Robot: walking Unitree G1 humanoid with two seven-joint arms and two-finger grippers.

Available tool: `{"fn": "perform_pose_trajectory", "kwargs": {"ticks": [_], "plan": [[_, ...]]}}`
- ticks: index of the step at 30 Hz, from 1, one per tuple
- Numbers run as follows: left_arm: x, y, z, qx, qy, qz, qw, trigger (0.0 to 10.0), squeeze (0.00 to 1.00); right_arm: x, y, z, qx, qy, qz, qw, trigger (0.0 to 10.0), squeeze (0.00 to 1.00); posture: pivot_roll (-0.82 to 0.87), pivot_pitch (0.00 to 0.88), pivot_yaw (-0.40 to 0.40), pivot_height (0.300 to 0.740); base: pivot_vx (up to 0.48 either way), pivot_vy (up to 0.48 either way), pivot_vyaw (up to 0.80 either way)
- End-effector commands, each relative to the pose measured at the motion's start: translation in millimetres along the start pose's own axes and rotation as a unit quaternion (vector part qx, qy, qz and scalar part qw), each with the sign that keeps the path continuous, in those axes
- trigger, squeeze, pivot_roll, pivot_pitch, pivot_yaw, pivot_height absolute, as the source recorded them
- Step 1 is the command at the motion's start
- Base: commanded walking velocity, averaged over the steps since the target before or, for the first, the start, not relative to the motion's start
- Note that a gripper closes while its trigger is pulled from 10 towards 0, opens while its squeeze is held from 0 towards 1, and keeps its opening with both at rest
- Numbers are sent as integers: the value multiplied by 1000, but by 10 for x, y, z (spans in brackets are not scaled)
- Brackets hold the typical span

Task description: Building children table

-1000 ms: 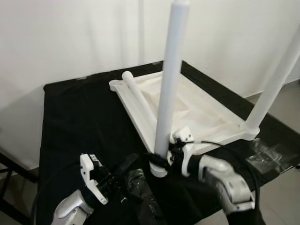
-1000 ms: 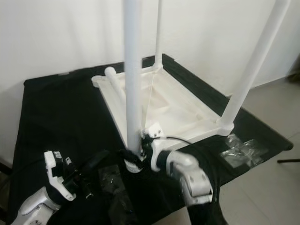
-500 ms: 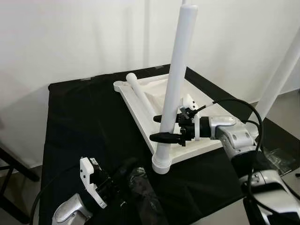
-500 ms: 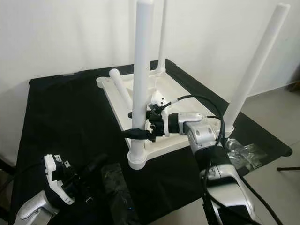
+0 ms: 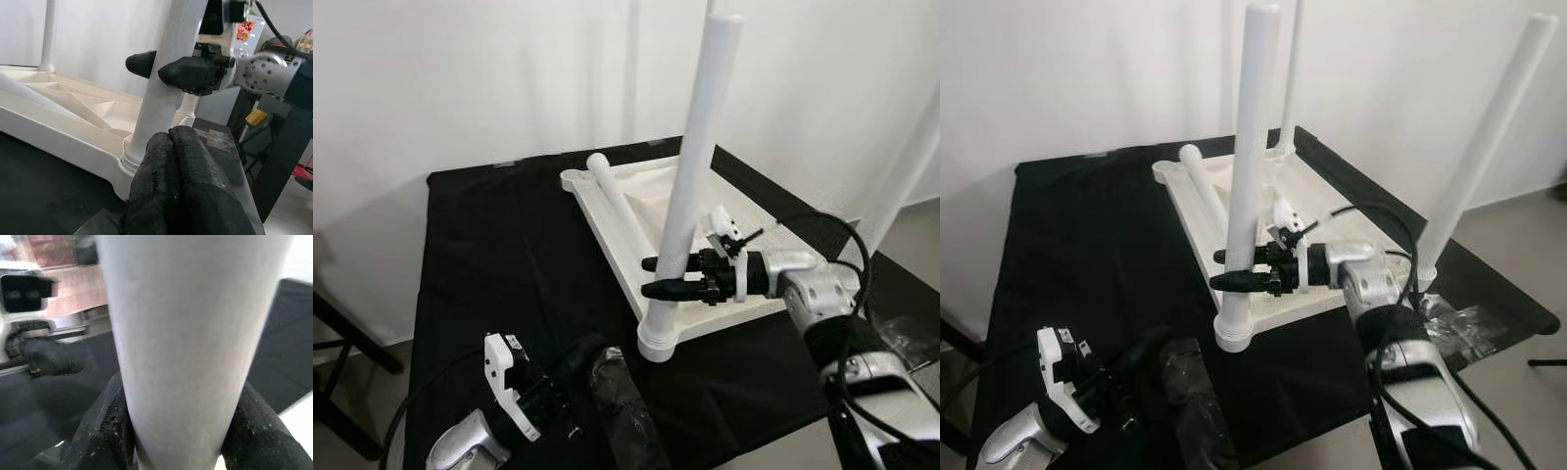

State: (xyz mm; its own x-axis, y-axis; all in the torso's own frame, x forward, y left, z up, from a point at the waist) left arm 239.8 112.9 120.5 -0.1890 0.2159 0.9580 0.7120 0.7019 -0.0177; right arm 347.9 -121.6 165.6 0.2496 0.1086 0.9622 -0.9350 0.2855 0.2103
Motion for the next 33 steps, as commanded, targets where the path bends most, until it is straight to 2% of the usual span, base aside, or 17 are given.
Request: {"fn": "perform_pose_trajectory", "kwargs": {"ticks": [1,2,3,5,7,10,12,16,17,19,20,21,26,29,30,32,33], "plan": [[10,-15,10,-1,0,0,1000,10000,0,-566,2,-138,-159,19,-51,986,0,0,-44,0,-39,740,0,0,0],[15,-13,14,-2,0,0,1000,10000,0,-648,35,-190,-214,5,-64,975,0,0,-46,0,-37,740,0,0,0],[15,-13,14,-2,0,0,1000,10000,0,-648,35,-190,-214,5,-64,975,0,0,-46,0,-37,740,0,0,0],[21,-3,19,-3,-1,0,1000,10000,0,-881,133,-252,-373,-42,-165,912,0,0,-52,0,-31,740,0,0,0],[25,11,19,-4,-1,0,1000,10000,0,-589,339,-365,-334,-31,14,942,0,0,-57,0,-24,740,0,0,0],[18,5,-3,-9,-2,6,1000,10000,0,-637,229,-385,-312,-11,-29,950,0,0,-52,0,-26,740,0,0,0],[14,-4,-16,-14,-2,7,1000,10000,0,-720,177,-372,-319,3,-53,946,0,0,-52,0,-26,740,0,0,0],[23,14,-10,-5,-3,3,1000,10000,0,-725,253,-461,-292,13,-45,955,0,0,-57,0,-20,740,0,0,0],[27,22,-8,-1,-4,2,1000,10000,0,-712,276,-441,-301,11,-51,952,9333,0,-56,0,-23,740,0,0,0],[27,27,-10,-1,-5,1,1000,10000,0,-669,315,-406,-317,5,-64,946,10000,0,-56,0,-25,740,0,0,0],[27,28,-13,-1,-5,1,1000,10000,0,-631,344,-405,-309,1,-61,949,10000,549,-58,0,-24,740,0,0,0],[26,27,-16,-2,-5,2,1000,10000,0,-591,360,-409,-293,-6,-60,954,10000,1000,-59,0,-22,740,0,0,0],[16,23,-38,-5,-5,3,1000,10000,0,-227,314,-384,-174,-54,-28,983,10000,1000,-55,0,-21,740,0,0,0],[7,21,-52,-6,-5,3,1000,10000,0,-52,236,-314,-126,-62,0,990,10000,1000,-52,0,-23,740,0,0,0],[5,21,-56,-6,-5,3,1000,10000,0,-13,205,-291,-107,-57,1,993,10000,878,-48,0,-25,740,0,0,0],[4,22,-59,-7,-5,2,1000,10000,0,23,177,-266,-88,-51,-2,995,10000,878,-48,0,-25,740,0,0,0],[2,22,-59,-7,-5,2,1000,10000,0,43,169,-254,-75,-42,2,996,10000,0,-47,0,-27,740,0,0,0]]}}
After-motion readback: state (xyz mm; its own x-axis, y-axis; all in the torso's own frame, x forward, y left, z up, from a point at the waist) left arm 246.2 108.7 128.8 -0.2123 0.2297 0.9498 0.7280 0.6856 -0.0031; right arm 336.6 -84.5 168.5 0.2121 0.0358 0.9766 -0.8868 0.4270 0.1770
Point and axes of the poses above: a point about 5 cm out from each wrist's last joint towards the gripper, its own z axis pointing back from the gripper into the wrist, its own x axis along the axis of the wrist's last joint, y = z × x, the point moved 4 cm from there along -z, pointing out of the wrist towards the gripper, and after that the axes turned 12 degrees about -z, right-handed, at the moved point
